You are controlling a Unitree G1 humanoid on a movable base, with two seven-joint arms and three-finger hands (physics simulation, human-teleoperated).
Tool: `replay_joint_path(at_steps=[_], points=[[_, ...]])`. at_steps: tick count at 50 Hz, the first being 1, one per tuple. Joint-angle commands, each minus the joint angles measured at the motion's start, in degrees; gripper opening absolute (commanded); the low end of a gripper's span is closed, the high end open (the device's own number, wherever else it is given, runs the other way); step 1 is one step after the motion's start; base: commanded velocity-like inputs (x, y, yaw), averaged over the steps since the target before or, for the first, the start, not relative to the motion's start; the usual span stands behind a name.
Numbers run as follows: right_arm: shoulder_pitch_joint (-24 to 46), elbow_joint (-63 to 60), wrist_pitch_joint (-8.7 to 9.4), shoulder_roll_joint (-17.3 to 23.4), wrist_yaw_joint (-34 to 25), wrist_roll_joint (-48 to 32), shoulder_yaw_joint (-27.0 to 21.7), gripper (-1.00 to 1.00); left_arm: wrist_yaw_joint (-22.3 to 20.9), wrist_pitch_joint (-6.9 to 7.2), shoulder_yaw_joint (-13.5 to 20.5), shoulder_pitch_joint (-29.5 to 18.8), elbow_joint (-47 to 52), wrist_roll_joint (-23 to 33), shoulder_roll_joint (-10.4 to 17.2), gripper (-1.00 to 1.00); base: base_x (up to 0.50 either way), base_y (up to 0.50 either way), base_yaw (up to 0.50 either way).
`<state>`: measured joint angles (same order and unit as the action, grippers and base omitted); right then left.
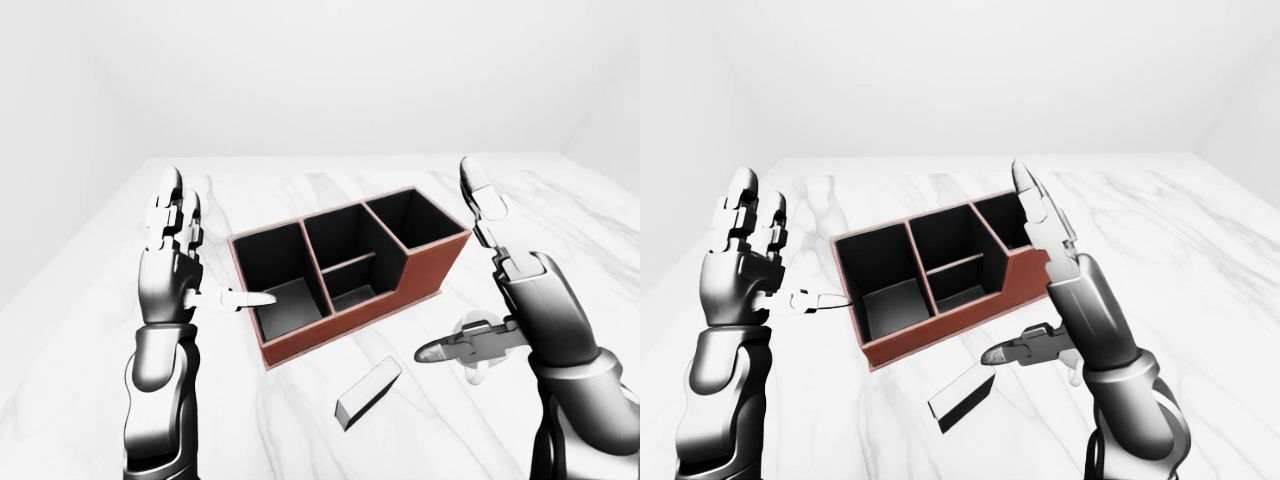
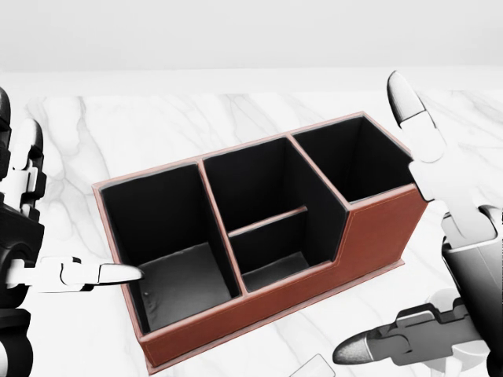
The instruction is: Pick up the book and place it in the front compartment of the caddy.
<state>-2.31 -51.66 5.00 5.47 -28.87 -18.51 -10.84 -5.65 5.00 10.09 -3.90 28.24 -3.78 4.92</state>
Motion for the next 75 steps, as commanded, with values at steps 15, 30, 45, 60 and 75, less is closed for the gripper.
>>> replay_joint_path(at_steps=[15, 30, 45, 60, 75], points=[[-1.39, -6.53, 0.00, -0.80, -6.16, -8.52, 1.92, 1.00, 0.16, 0.00, 0.41, -0.59, -0.48, -0.20, 0.35, 1.00, 0.00, 0.00, 0.00], [-4.04, -7.21, 0.00, -2.34, -7.65, -12.12, 4.04, 1.00, 0.23, 0.00, 0.51, -0.77, -0.99, -0.26, 0.45, 1.00, 0.00, 0.00, 0.00], [-6.18, -6.83, 0.00, -3.05, -8.49, -14.15, 5.86, 1.00, 0.14, 0.00, 0.49, -0.52, -0.96, -0.18, 0.39, 1.00, 0.00, 0.00, 0.00], [-8.29, -6.55, 0.00, -3.52, -9.12, -16.31, 7.99, 1.00, 0.20, 0.00, 0.67, -0.68, -0.79, -0.26, 0.51, 1.00, 0.00, 0.00, 0.00], [-10.50, -5.28, 0.00, -3.60, -8.11, -18.06, 9.58, 1.00, 0.19, 0.00, 0.52, -0.73, -1.51, -0.05, 0.47, 1.00, 0.00, 0.00, 0.00]])
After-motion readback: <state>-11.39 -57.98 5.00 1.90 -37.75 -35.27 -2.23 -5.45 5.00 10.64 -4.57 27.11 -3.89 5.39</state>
